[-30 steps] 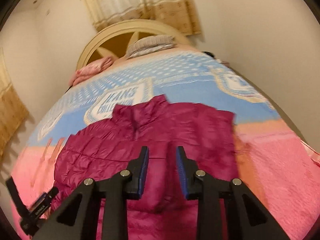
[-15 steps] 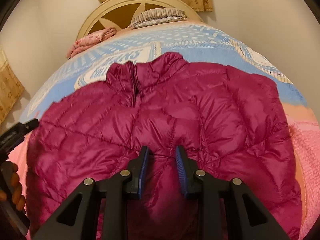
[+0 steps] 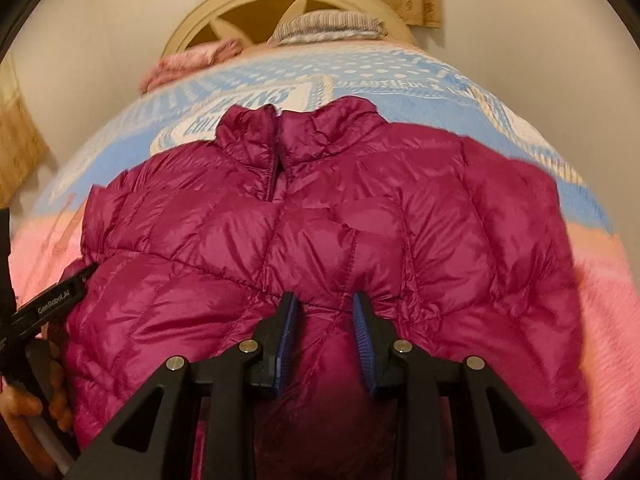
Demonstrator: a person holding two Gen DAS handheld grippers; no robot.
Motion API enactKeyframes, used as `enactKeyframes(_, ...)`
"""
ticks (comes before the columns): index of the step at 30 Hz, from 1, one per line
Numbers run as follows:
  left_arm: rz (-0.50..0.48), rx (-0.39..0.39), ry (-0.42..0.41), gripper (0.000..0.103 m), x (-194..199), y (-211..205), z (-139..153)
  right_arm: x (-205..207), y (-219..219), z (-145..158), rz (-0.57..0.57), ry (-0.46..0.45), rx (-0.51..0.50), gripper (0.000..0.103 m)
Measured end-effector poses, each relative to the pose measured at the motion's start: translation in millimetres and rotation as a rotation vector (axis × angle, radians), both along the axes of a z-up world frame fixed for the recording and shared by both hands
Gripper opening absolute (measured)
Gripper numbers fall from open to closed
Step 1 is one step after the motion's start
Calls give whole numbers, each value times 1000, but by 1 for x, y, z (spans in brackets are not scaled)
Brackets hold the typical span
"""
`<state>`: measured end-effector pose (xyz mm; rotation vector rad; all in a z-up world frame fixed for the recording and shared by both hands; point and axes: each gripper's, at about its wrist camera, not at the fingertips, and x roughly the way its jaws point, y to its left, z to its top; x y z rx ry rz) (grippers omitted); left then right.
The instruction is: Fold large clothes
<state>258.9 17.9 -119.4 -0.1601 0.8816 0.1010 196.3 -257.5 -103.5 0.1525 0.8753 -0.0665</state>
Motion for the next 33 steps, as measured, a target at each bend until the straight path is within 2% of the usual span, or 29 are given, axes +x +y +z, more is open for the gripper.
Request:
enactKeyframes(2, 4, -41, -26, 103, -6, 5, 3, 1, -10, 30, 4, -67, 119, 33)
enactKeyframes(3, 6, -66, -38, 103, -8, 8, 3, 3, -13, 41, -4, -90, 141, 48)
enactKeyframes(4, 7, -87, -47, 103, -10, 11, 3, 11, -17, 59, -33, -116, 149, 74)
enactKeyframes(5, 8, -105, -56, 103, -11, 13, 4, 23, -20, 74, -57, -125, 159, 85)
enactKeyframes(6, 9, -132, -67, 103, -13, 17, 4, 32, -24, 80, -60, -128, 175, 88)
enactKeyframes(10, 16, -190, -94, 103, -20, 25, 4, 75, -33, 89, -98, -93, 174, 88)
enactKeyframes(16, 5, -131, -114, 103, -21, 15, 10, 94, -27, 63, -117, -30, 168, 88)
enactKeyframes(19, -20, -123, -121, 103, -17, 11, 11, 118, -41, 51, -184, 12, 192, 88)
enactKeyframes(24, -23, -131, -88, 103, -11, 10, 7, 160, -57, 38, -277, 68, 167, 88)
enactKeyframes(33, -29, -147, -86, 103, -7, 6, 6, 199, -49, 19, -311, 161, 156, 88)
